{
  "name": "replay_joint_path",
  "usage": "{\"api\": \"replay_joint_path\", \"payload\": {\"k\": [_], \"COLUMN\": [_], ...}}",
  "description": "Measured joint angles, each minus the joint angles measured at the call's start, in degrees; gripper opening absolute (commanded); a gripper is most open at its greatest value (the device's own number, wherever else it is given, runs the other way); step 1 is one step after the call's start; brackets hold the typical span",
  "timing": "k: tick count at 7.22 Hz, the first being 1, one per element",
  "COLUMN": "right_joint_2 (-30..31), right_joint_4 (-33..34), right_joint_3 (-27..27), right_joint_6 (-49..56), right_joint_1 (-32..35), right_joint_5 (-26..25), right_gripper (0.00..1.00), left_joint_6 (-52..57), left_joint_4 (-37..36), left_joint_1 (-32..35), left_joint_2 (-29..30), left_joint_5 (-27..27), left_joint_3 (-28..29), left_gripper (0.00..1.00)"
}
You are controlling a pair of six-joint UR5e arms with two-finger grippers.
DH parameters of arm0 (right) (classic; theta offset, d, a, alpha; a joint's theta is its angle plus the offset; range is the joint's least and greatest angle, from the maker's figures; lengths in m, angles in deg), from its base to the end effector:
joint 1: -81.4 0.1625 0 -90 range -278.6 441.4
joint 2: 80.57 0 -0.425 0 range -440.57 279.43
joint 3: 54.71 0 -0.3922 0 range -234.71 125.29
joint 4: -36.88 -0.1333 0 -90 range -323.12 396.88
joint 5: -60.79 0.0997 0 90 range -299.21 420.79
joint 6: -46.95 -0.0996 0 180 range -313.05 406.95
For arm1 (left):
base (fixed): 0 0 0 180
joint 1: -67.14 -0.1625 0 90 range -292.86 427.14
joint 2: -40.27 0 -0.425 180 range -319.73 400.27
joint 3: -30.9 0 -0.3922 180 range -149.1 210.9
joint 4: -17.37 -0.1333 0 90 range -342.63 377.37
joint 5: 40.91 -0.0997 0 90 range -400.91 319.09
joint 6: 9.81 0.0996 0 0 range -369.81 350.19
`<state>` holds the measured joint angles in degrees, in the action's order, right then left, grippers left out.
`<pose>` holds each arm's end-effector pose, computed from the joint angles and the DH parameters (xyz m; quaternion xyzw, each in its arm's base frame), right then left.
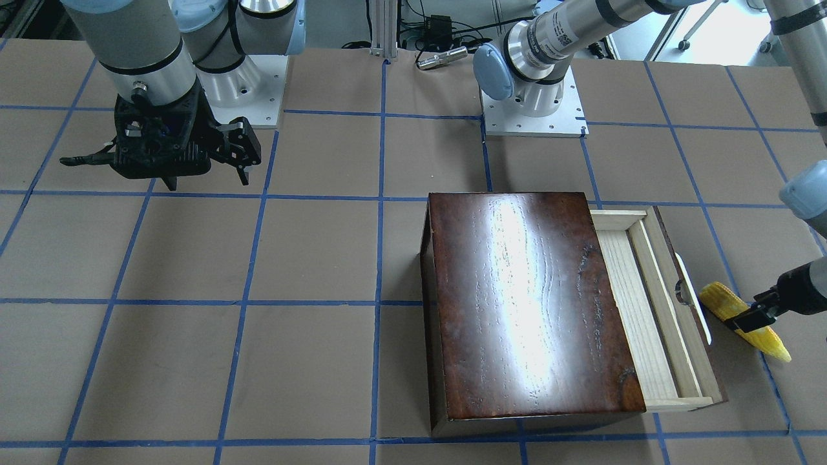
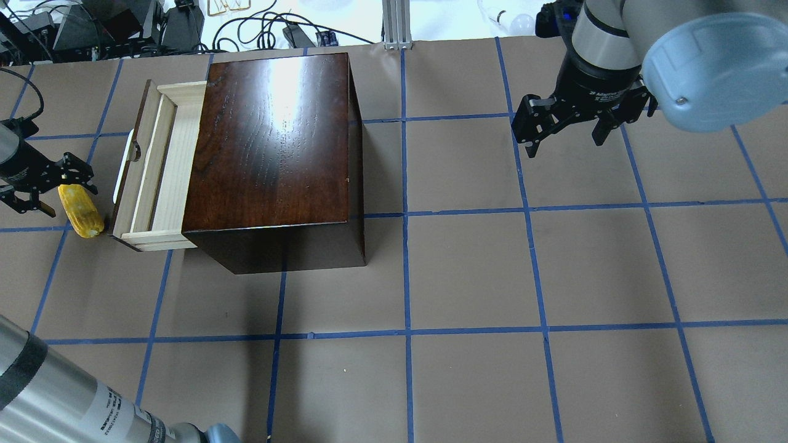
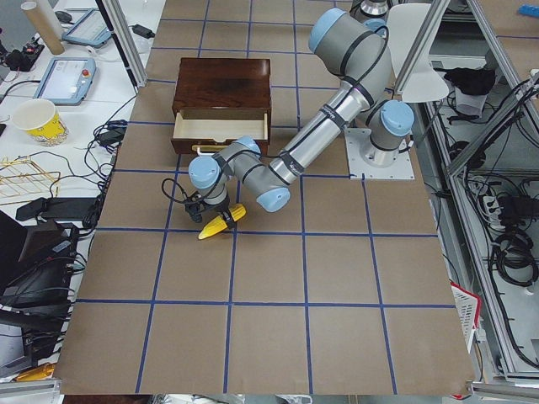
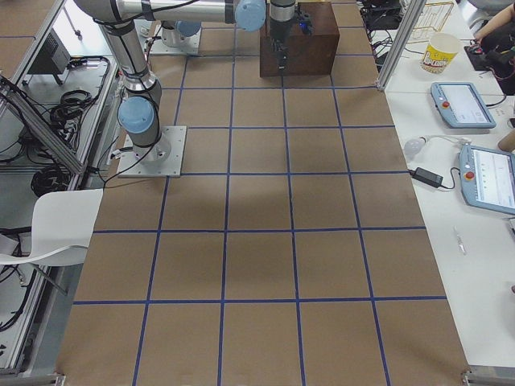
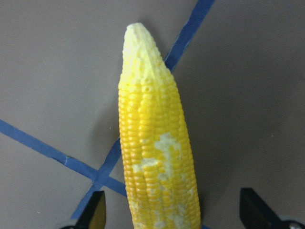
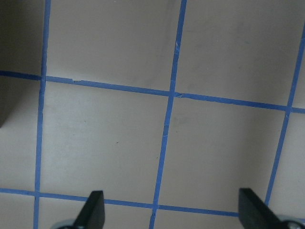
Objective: Open drawer and put corn inside
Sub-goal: 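Lower the left gripper and grasp the yellow corn cob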
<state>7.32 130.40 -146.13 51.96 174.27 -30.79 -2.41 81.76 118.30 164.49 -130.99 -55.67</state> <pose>0.1558 -0.4996 0.4635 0.0687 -0.9975 -0.0003 0.0138 0.3141 -0.6024 0.2050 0.2706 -0.9616 -0.0418 0.0171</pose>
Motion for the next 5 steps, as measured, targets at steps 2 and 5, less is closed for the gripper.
{"api": "replay_joint_path", "payload": {"k": [2,5], "right_joint_2": [0.0,0.0], "right_joint_4": [0.0,0.0], "right_joint_3": [0.0,0.0], "right_joint_6": [0.0,0.0], "right_joint_1": [0.0,0.0], "right_joint_5": [0.0,0.0], "right_gripper": [1.0,1.0], "left_joint_6": [0.1,0.8], "left_joint_4": [0.0,0.0], "left_joint_1": [0.0,0.0], "left_joint_2": [0.6,1.7], "left_joint_5": [-0.1,0.3], "left_joint_3": [0.1,0.2], "left_gripper": [0.98,0.0]}}
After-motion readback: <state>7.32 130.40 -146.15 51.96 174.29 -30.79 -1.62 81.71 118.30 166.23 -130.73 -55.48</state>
